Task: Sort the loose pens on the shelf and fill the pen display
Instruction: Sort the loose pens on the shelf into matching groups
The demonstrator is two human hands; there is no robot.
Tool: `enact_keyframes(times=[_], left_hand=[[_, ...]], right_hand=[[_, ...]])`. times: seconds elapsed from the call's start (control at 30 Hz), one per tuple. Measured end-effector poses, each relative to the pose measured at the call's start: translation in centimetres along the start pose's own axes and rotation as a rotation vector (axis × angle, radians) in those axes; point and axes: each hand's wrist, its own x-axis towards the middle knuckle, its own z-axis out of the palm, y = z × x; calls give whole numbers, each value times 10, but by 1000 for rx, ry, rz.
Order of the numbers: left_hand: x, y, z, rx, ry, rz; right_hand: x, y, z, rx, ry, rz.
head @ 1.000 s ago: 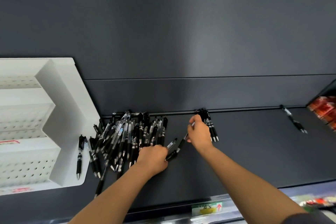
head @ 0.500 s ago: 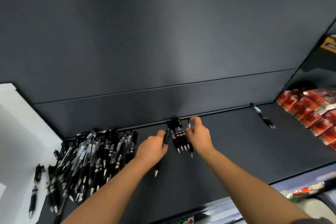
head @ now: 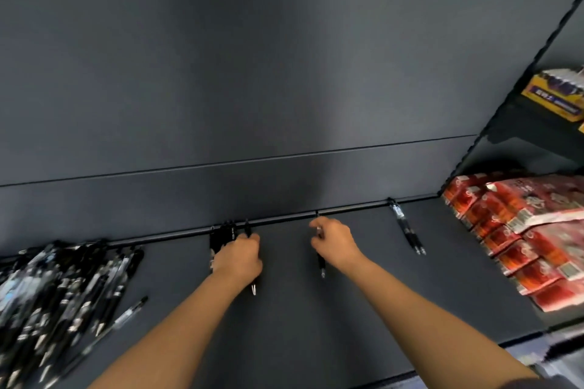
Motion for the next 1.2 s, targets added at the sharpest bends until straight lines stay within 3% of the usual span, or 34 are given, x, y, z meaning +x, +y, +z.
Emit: enact_keyframes(times=[0.2,0.43,0.67,0.93,1.2], left_hand=[[12,21,6,127,50,-52],[35,66,2,135,120,136],[56,107,6,110,102,275],[63,116,17,112,64,276],[65,117,19,98,74,257]], right_hand=[[18,28,-18,-65,-32,-49],[27,48,-37,-123,57,-10],[34,90,-75,-354,115,78],[40,105,-73,-387,121,86],[35,121,-81,-661,188,207]])
